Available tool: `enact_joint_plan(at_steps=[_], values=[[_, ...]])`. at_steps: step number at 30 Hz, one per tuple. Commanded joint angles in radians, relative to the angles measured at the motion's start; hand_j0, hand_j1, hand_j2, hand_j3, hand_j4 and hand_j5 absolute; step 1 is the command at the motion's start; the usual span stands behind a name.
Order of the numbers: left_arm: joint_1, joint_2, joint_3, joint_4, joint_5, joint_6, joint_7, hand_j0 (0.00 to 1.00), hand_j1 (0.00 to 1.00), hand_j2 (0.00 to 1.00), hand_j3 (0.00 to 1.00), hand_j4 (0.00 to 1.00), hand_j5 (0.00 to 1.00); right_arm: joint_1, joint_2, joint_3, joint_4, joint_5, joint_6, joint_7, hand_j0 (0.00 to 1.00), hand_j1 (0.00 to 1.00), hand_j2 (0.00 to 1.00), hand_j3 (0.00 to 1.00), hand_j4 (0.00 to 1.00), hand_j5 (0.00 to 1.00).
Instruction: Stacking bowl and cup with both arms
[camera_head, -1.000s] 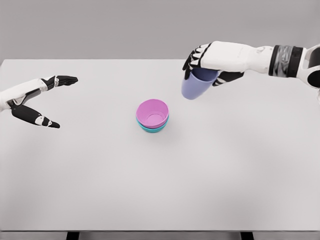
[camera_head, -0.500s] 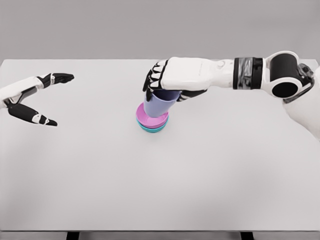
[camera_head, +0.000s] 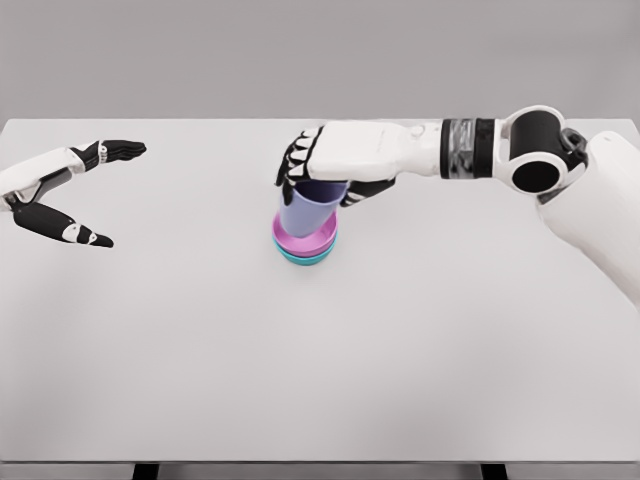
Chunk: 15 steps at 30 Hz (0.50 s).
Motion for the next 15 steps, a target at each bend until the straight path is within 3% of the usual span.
enact_joint_plan(at_steps=[1,15], values=[[0.000,0.001,0.001,-0.001,0.008,0.002,0.000,1.00,1.00,1.00,1.00,1.00,1.00,0.000,0.002,0.004,0.030,0.002,0.004,0.000,0.60,0.60,0.60,0.60,0.60,0.60],[0.000,0.001,0.001,-0.001,0.008,0.002,0.000,1.00,1.00,1.00,1.00,1.00,1.00,0.000,0.011,0.046,0.044,0.004,0.004,0.000,0.62,0.62,0.62,0.62,0.62,0.62]])
